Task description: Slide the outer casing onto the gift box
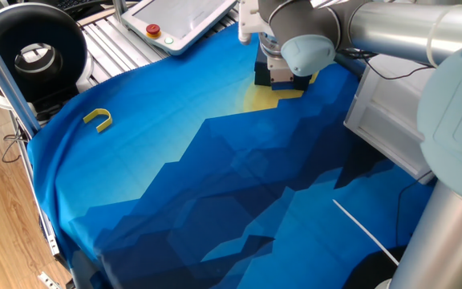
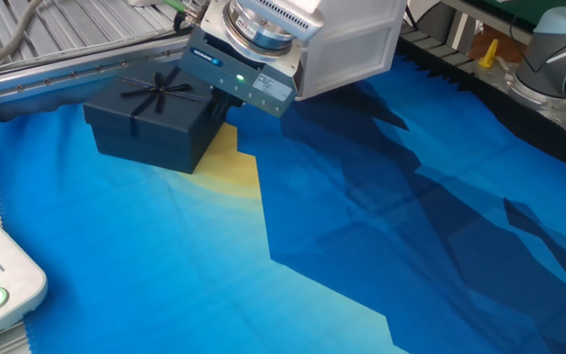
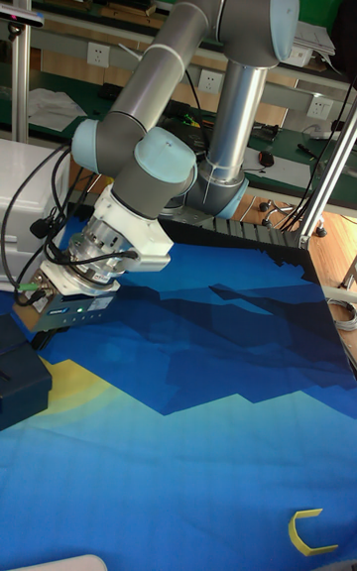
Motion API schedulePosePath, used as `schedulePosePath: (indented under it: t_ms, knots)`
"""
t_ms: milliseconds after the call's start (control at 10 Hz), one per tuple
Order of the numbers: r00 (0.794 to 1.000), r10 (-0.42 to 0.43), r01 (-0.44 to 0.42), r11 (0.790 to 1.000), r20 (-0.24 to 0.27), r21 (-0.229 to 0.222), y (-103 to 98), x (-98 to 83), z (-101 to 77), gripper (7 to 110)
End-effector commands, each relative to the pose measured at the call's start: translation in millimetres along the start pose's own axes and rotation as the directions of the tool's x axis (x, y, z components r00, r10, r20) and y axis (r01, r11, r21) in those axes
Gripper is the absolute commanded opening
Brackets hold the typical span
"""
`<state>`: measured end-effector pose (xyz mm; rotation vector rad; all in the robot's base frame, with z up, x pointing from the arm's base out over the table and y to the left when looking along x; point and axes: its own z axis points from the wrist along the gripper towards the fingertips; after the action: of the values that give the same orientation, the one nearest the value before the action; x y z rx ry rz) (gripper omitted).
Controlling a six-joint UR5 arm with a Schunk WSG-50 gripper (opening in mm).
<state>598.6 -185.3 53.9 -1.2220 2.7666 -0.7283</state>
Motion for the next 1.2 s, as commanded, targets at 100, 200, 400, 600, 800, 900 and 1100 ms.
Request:
schedulePosePath:
  t_ms: [100, 200, 400, 600, 800, 900, 1100]
  knots:
    - [1.0, 0.006, -0.006, 1.0, -0.009, -0.021, 3, 1.7, -1.3, 7]
    - [1.0, 0.004, -0.004, 1.0, -0.007, -0.028, 3, 2.1, -1.3, 7]
    - [1.0, -0.002, 0.002, 1.0, -0.008, -0.027, 0, 4.0, -1.8, 7]
    - [1.0, -0.004, 0.004, 0.998, -0.007, -0.056, 0, 7.1, -8.5, 7]
    - [0.999, -0.037, 0.037, 0.995, -0.004, -0.088, -8, 13.1, -19.5, 7]
    - [0.999, -0.051, 0.051, 0.996, 0.004, -0.078, -14, 14.6, -19.2, 7]
    - [0.995, -0.104, 0.104, 0.994, 0.006, -0.015, -33, 16.3, -18.5, 7]
